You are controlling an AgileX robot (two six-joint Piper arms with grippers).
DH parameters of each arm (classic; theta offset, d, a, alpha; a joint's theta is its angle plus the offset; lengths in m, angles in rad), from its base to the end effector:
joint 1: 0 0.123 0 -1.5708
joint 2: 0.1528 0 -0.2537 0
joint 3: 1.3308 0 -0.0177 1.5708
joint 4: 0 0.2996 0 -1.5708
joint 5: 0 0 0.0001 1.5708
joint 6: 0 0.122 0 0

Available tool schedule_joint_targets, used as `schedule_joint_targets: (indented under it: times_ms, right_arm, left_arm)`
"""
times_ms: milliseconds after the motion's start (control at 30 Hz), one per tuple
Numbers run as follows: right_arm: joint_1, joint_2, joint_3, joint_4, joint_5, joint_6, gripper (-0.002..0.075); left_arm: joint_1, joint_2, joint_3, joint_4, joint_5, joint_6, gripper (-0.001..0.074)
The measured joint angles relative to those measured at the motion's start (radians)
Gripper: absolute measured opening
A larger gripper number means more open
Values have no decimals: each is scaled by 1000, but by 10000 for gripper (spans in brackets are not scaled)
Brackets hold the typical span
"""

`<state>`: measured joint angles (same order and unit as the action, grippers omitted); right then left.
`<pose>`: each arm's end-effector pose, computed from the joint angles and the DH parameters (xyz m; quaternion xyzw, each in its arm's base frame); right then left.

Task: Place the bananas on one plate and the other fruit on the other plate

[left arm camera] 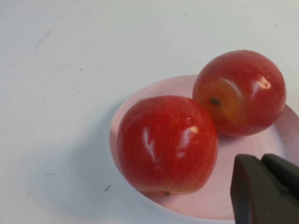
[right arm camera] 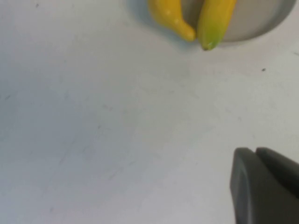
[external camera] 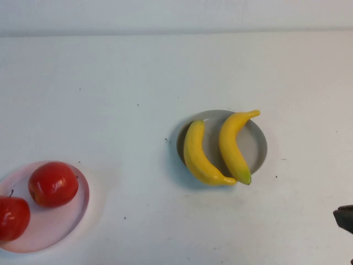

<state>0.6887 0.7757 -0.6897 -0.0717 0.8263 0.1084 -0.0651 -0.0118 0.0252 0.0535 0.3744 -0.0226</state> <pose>0.1819 0.1414 0.2547 -0.2787 0.8881 0.1105 0.3485 0.1626 -0.0082 0.1622 0.0313 0.8042 -0.0034 0.5935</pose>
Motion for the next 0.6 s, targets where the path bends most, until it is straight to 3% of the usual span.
schedule_joint_targets:
  times_ms: [100,300,467,600]
  right_arm:
    - [-99,-109,189,-7,-223,-1,-15]
    - [-393,-377,544,-11,-601,-2,-15]
    - [-563,-601,706,102,-679,-2,-15]
    - [-608,-719,714,117,-678,-20,-15]
  left_arm:
    - [0,0,0,0,0,0,4]
    - [0,0,0,0,0,0,4]
    - [0,0,0,0,0,0,4]
    - [0,0,0,0,0,0,4]
